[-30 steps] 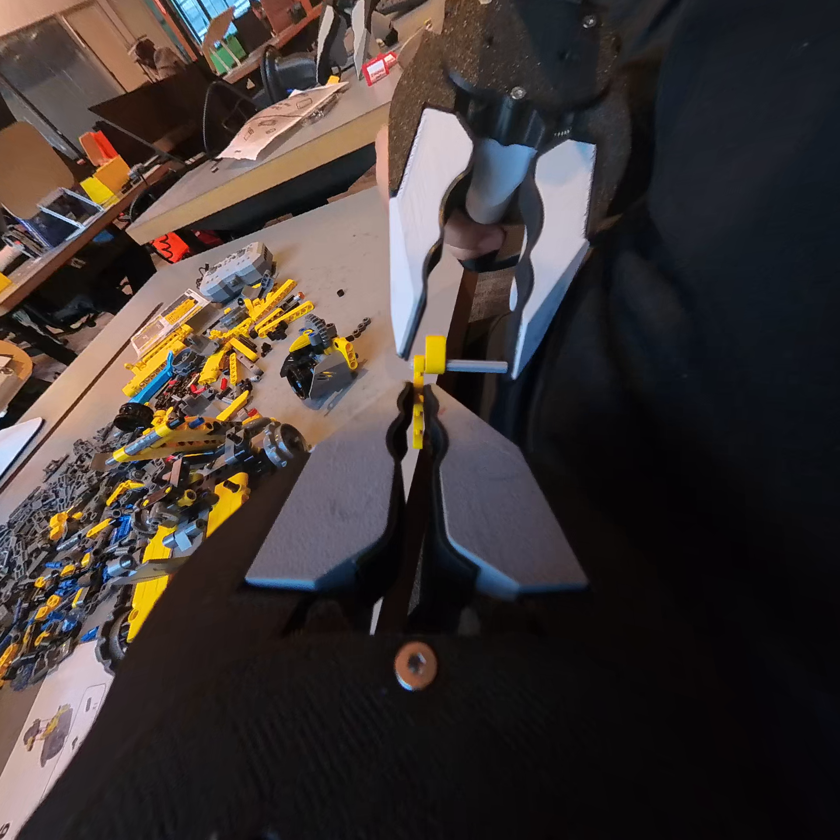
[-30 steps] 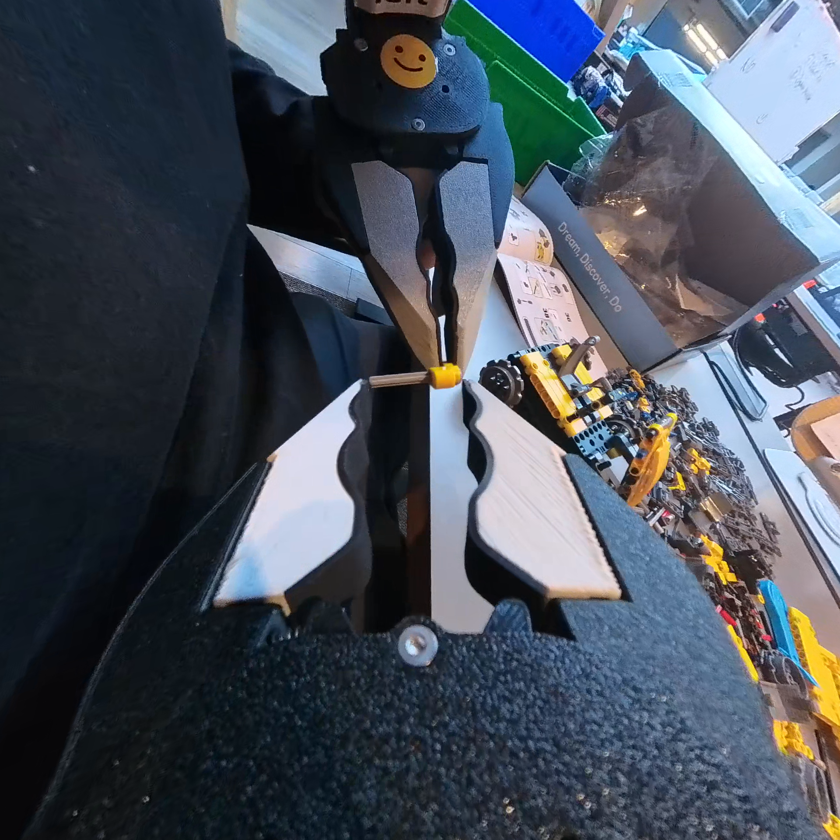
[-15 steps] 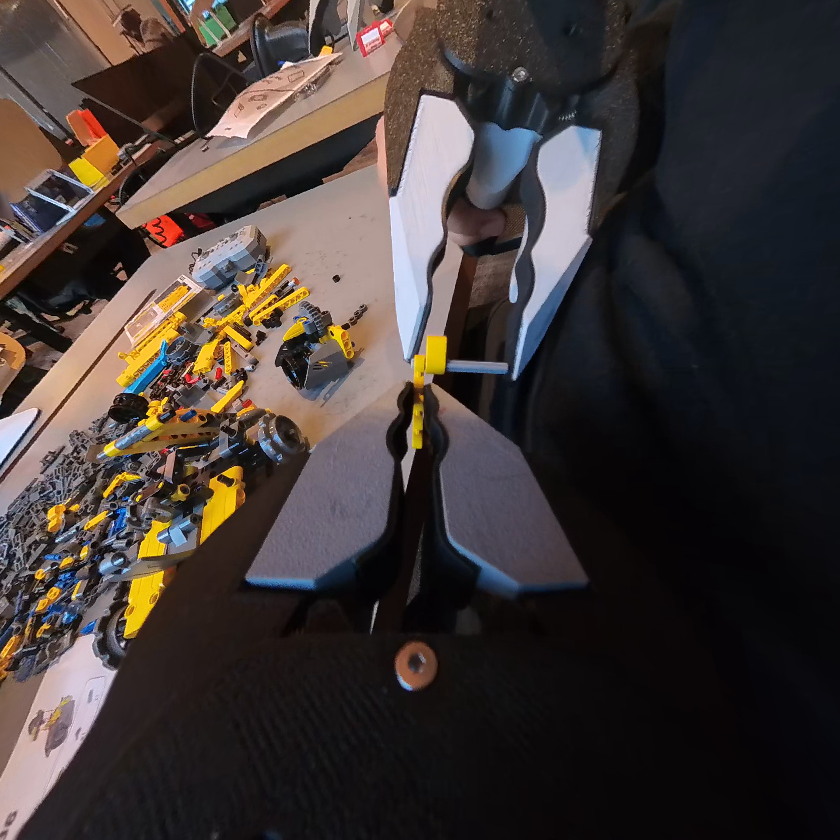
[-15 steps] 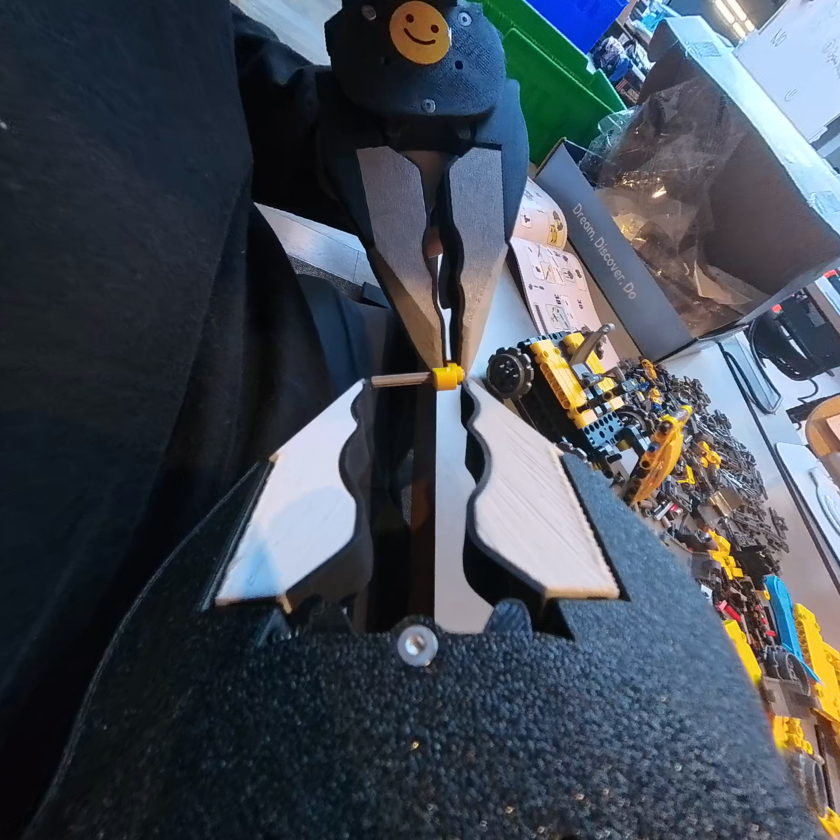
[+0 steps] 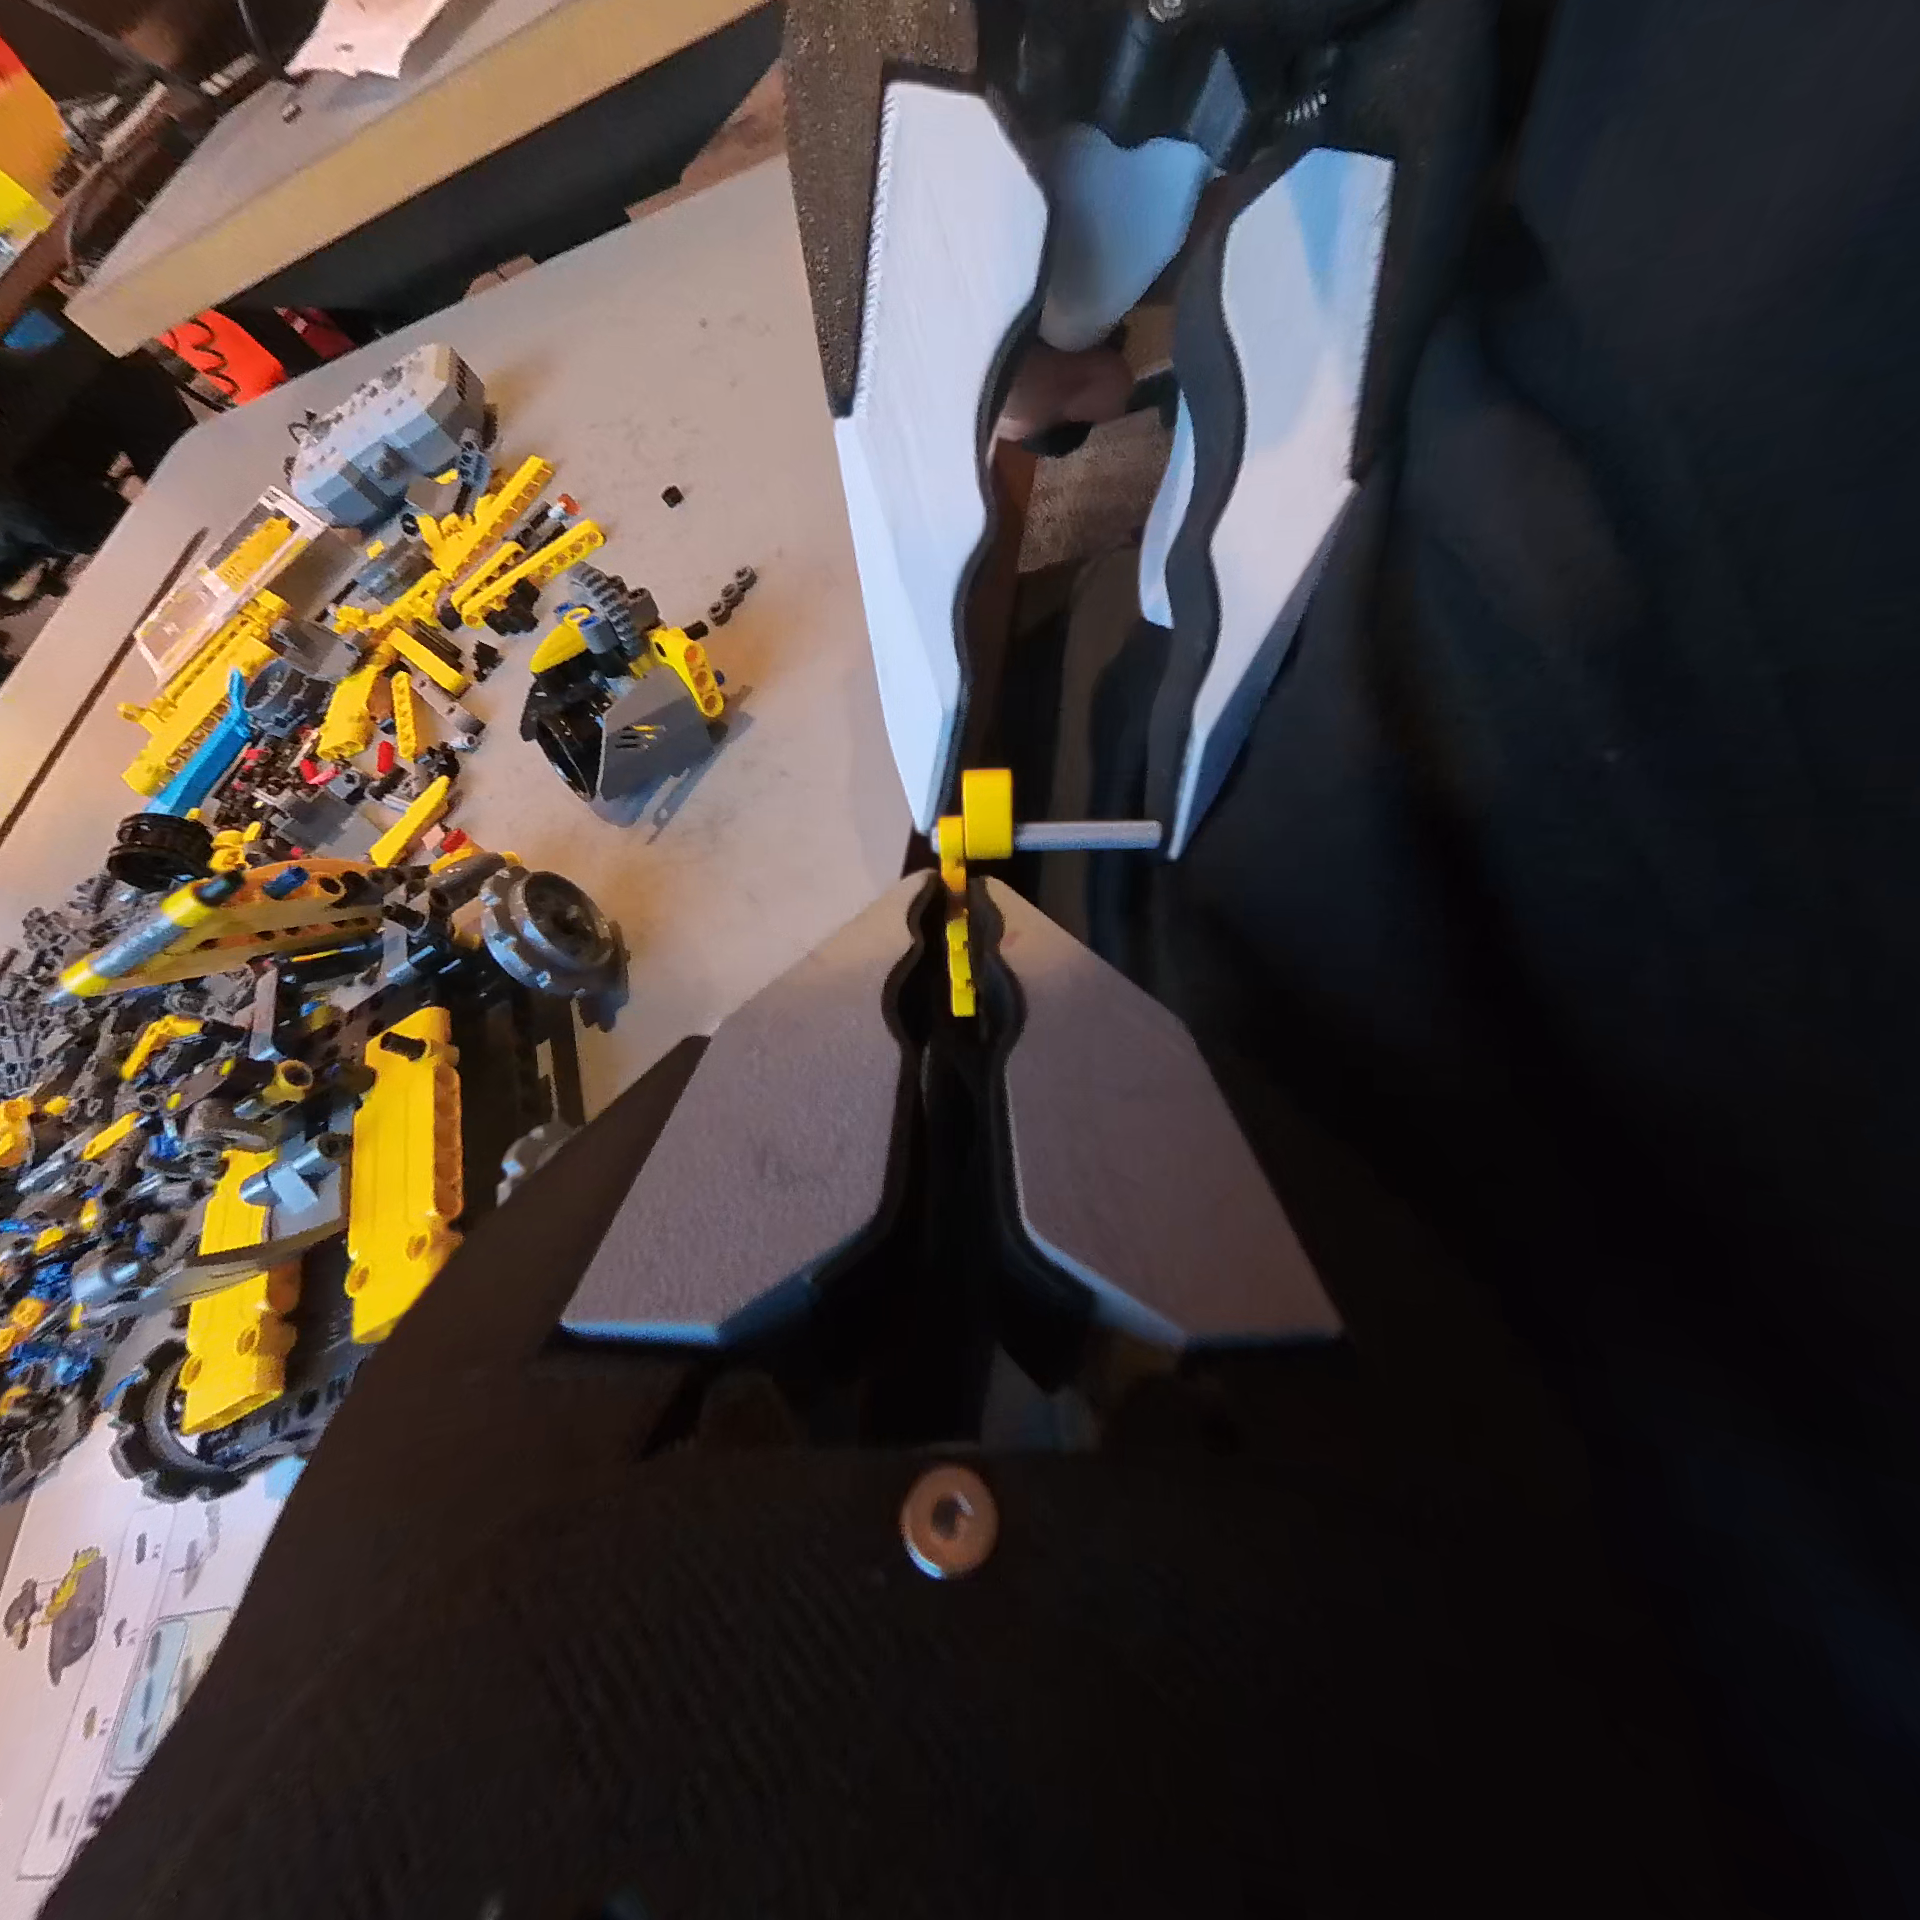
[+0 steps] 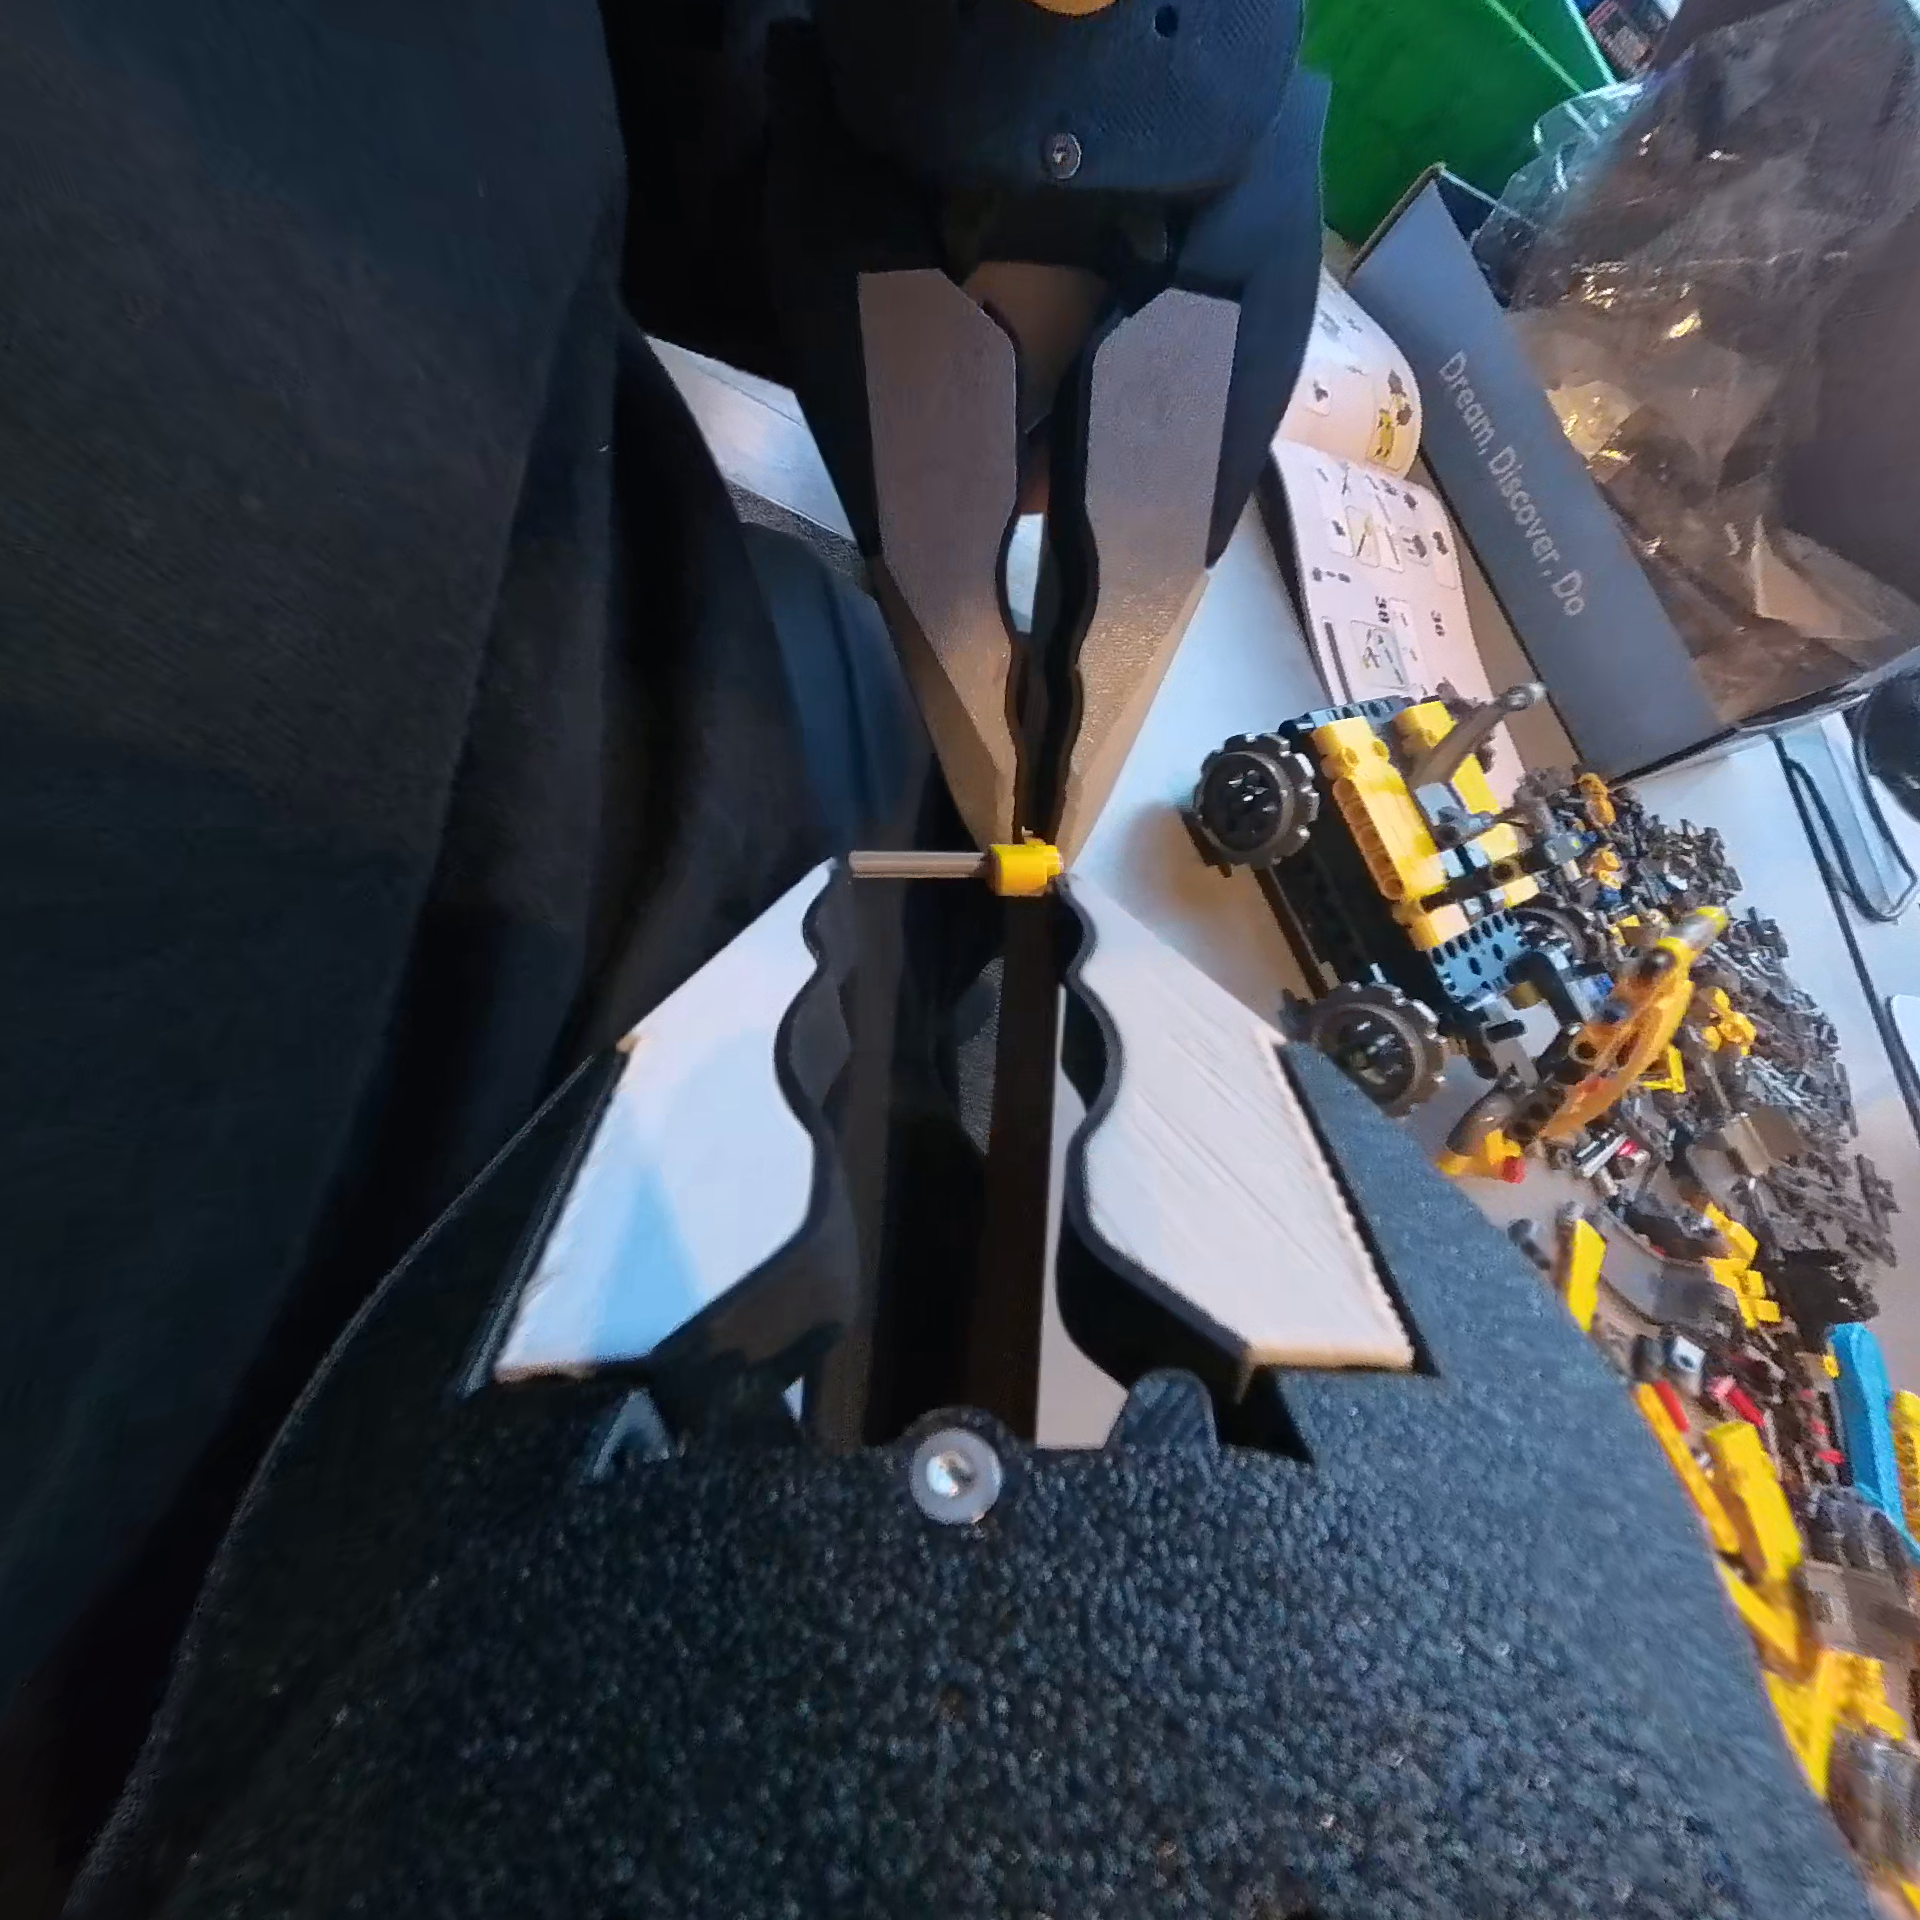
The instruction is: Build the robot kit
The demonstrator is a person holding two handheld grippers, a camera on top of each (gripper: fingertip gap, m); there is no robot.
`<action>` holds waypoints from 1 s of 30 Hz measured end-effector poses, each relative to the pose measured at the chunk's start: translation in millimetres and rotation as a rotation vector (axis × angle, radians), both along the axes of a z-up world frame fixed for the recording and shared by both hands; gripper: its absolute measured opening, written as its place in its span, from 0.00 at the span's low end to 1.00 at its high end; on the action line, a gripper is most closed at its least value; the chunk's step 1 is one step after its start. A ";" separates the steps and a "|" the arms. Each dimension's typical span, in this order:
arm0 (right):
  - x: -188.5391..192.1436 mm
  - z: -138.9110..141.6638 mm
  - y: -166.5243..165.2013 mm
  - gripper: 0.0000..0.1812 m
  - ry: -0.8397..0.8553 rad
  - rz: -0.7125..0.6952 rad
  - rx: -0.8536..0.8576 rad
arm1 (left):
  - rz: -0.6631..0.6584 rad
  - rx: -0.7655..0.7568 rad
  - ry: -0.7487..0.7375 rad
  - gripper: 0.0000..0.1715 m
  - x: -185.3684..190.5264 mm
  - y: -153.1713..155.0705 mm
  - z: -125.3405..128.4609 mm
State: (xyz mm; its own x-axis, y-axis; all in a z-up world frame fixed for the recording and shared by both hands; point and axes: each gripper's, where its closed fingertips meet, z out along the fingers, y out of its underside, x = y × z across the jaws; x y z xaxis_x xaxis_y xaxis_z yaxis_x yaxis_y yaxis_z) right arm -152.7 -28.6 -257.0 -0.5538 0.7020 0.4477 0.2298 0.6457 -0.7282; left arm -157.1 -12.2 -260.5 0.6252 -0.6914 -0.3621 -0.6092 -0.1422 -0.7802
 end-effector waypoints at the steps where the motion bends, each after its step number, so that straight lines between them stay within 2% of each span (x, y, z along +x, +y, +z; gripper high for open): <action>1: 0.5 -2.3 -0.7 0.21 -0.008 -0.006 -0.009 | -0.001 -0.008 0.005 0.00 0.5 -0.9 -2.4; 6: 3.6 -9.2 -2.9 0.20 -0.023 -0.042 -0.065 | 0.001 -0.013 0.011 0.00 3.3 -2.2 -8.8; 11: 2.8 -9.6 3.1 0.21 -0.044 -0.067 -0.188 | 0.029 -0.070 -0.061 0.01 3.0 5.5 -11.5; 30: -1.9 -5.7 10.6 0.21 -0.008 -0.047 -0.120 | 0.013 -0.043 0.008 0.00 -0.4 14.4 -8.9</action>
State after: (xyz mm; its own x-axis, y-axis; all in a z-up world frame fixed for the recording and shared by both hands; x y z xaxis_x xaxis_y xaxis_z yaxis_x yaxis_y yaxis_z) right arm -154.5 -18.0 -262.6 -0.5226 0.7755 0.3541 0.2639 0.5421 -0.7978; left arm -157.5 2.2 -269.4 0.6313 -0.6983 -0.3373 -0.6134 -0.1836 -0.7681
